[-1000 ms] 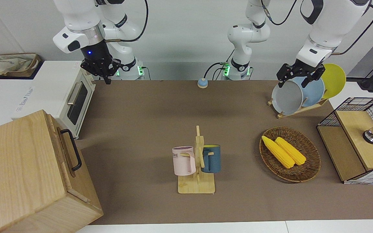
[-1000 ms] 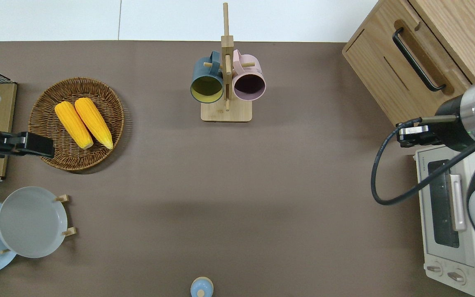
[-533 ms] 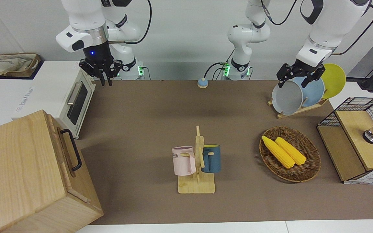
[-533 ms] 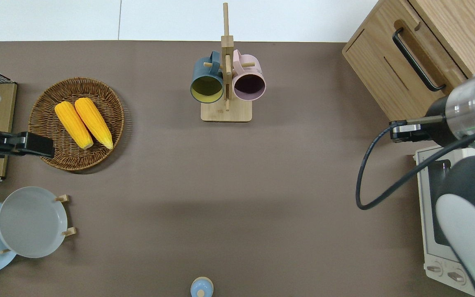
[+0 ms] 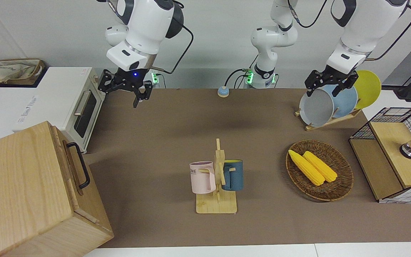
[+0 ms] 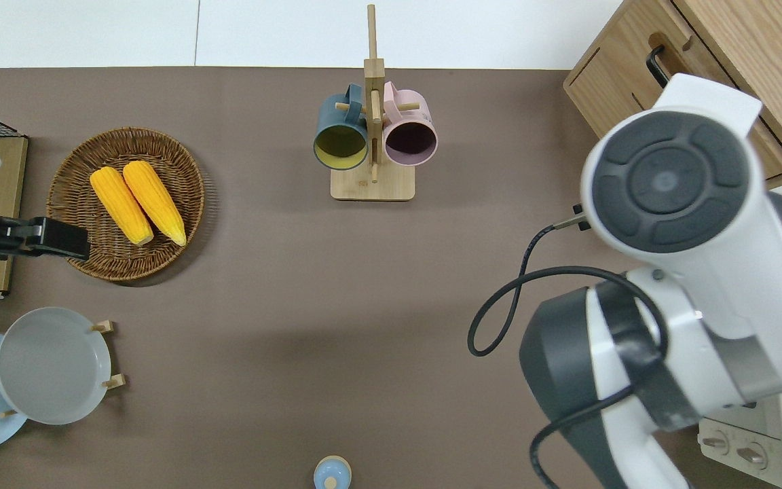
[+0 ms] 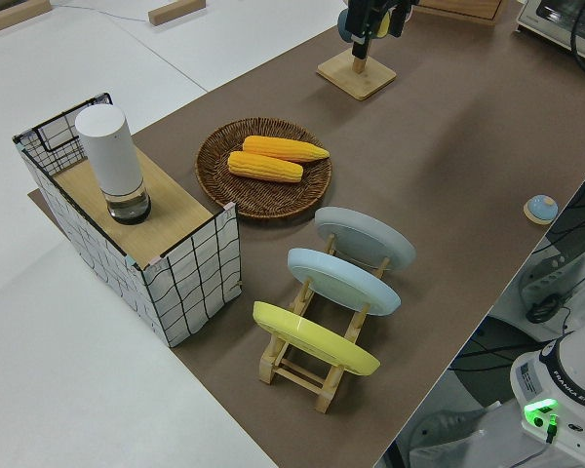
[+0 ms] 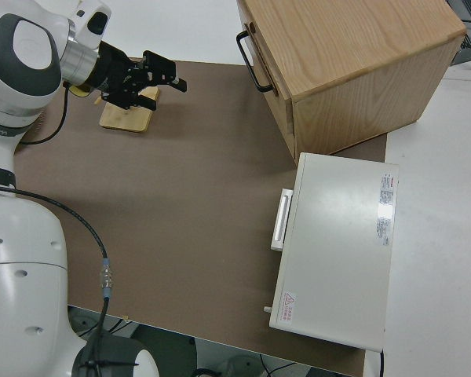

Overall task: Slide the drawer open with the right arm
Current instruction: 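Raise the right arm and reach the right gripper toward the drawer's black handle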

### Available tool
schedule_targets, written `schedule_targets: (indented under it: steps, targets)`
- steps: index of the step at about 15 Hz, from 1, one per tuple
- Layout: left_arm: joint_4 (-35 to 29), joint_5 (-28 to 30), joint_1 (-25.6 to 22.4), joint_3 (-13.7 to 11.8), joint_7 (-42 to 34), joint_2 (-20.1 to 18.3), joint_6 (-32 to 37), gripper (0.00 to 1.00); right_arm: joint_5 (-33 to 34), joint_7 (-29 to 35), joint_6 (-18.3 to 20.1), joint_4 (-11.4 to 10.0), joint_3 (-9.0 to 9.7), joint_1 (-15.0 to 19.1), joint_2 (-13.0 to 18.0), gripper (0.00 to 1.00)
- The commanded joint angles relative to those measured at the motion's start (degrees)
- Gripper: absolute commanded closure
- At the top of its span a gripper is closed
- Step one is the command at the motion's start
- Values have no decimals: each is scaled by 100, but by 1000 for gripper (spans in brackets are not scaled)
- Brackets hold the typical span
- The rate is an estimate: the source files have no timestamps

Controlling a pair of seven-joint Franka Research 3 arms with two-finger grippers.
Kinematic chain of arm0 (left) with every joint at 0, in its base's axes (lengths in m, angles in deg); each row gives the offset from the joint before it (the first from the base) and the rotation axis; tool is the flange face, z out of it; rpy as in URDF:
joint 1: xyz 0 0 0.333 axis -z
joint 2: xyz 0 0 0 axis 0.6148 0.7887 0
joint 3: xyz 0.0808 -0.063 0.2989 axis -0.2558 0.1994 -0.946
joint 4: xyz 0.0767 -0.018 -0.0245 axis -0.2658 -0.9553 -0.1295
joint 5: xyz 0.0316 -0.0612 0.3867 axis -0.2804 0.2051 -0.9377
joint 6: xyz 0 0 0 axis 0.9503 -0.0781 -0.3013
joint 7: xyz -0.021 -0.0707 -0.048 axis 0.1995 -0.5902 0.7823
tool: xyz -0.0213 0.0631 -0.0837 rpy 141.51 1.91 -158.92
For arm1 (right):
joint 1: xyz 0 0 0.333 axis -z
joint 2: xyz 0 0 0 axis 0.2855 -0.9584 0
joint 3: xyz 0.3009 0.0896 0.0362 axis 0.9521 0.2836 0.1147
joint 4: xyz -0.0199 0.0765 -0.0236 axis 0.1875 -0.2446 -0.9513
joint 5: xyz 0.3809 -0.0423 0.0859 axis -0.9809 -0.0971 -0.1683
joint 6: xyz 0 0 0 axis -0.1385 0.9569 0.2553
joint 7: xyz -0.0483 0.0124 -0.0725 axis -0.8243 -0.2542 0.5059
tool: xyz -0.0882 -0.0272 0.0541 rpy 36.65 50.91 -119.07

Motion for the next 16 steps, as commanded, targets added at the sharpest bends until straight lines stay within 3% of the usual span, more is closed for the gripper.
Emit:
schedule_targets:
  steps: [1, 4, 9, 12, 14, 16]
  targets:
    - [140, -98, -22, 37, -56, 65, 113, 7, 1259, 5, -234, -295, 25, -273, -316, 21]
    - [140, -98, -22, 37, -56, 65, 113, 7, 2622, 137, -349, -709, 25, -370, -589, 21]
    - [149, -98, -22, 37, -56, 65, 113, 7, 4187, 549, -350, -990, 8, -230, -1151, 23]
    - [140, -98, -22, 37, -56, 65, 113, 7, 4672, 945, -341, -1044, -80, -143, -1389, 23]
    - [149, -98, -22, 37, -56, 65, 113, 7, 5085, 1217, -349, -1044, -316, -98, -1556, 23]
    - [140, -98, -22, 37, -56, 65, 113, 5, 5357, 1498, -349, -1035, -414, -81, -1679, 23]
